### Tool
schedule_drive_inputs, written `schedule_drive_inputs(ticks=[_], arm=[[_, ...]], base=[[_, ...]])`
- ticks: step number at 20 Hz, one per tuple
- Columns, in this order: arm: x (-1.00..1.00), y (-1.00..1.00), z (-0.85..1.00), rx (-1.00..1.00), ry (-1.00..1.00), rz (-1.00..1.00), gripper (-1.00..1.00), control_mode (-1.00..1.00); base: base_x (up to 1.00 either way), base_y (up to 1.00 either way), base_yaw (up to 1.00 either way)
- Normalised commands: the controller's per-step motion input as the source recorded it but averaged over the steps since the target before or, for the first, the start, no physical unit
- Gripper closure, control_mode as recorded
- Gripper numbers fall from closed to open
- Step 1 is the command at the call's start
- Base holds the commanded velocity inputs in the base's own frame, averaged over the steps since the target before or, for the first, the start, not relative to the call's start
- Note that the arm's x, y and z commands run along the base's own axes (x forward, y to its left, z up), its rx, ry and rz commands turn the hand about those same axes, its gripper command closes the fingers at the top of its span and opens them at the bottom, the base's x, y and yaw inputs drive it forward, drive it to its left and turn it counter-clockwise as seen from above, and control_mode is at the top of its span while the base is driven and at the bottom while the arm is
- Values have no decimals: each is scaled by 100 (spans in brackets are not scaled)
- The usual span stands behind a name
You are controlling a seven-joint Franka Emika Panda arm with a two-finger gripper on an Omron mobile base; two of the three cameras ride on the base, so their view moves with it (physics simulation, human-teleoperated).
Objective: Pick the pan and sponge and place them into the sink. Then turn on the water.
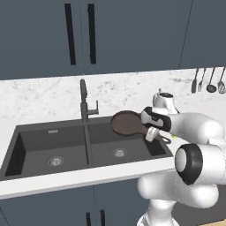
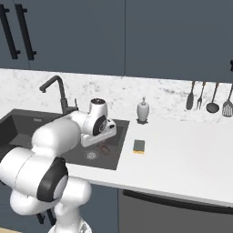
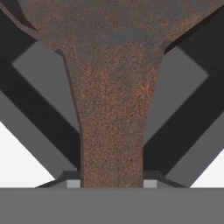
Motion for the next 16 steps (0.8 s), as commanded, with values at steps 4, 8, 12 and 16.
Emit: schedule_drive_inputs(ticks=[4, 8, 12, 16], arm=[[49, 21, -39, 0, 16, 1, 100, -100], [52, 44, -51, 0, 19, 0, 100, -100], [31, 51, -12, 0, 6, 11, 100, -100], [21, 36, -8, 0, 0, 14, 100, -100]], base=[[0, 0, 0], [0, 0, 0], [0, 0, 0], [0, 0, 0]])
